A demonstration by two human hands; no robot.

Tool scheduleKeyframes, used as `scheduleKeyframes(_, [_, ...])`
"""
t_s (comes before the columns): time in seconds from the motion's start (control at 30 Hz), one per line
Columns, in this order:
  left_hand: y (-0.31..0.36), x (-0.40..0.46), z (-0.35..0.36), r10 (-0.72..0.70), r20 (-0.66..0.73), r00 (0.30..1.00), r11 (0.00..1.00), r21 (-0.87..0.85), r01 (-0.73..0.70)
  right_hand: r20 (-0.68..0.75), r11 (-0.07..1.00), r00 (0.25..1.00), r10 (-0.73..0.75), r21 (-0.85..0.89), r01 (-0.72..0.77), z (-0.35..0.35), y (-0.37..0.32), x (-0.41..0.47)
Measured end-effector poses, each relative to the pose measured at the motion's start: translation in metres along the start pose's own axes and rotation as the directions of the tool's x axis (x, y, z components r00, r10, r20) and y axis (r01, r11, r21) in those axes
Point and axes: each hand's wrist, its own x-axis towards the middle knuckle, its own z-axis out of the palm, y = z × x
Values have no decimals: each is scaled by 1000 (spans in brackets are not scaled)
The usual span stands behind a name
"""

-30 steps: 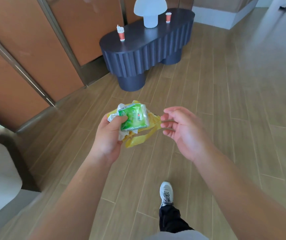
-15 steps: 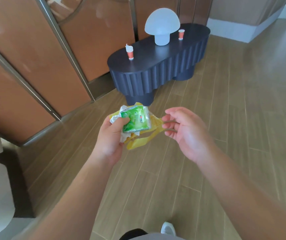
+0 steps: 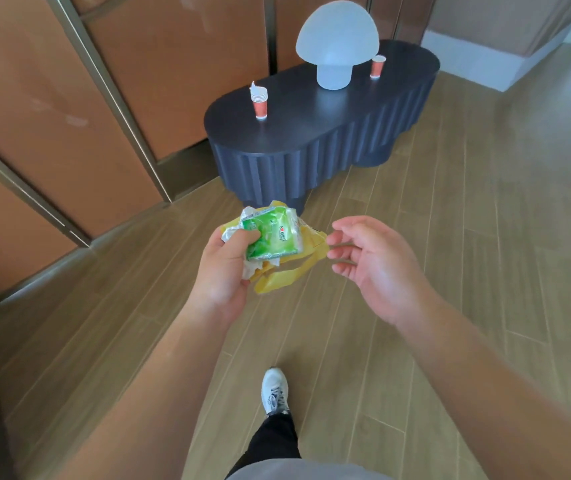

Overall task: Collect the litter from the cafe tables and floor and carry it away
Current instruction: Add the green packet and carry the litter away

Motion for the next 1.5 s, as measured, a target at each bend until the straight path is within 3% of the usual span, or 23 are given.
scheduleKeyframes(0.27, [58,159,8,-54,36,998,998,20,54,-40,999,999,-37,8,37,60,-42,148])
scheduleKeyframes(0.53, [91,253,17,-50,21,999,998,43,49,-39,999,999,-33,-3,33,86,-61,241])
scheduleKeyframes(0.87, [100,373,51,-72,-62,995,997,31,74,0,999,1000,28,16,-28,76,-75,384])
scheduleKeyframes(1.2, [115,513,133,-95,-215,972,994,40,106,92,992,988,123,6,-124,44,-126,561])
scheduleKeyframes(1.5, [136,597,177,-82,-241,967,995,28,92,159,986,974,163,12,-167,36,-156,662])
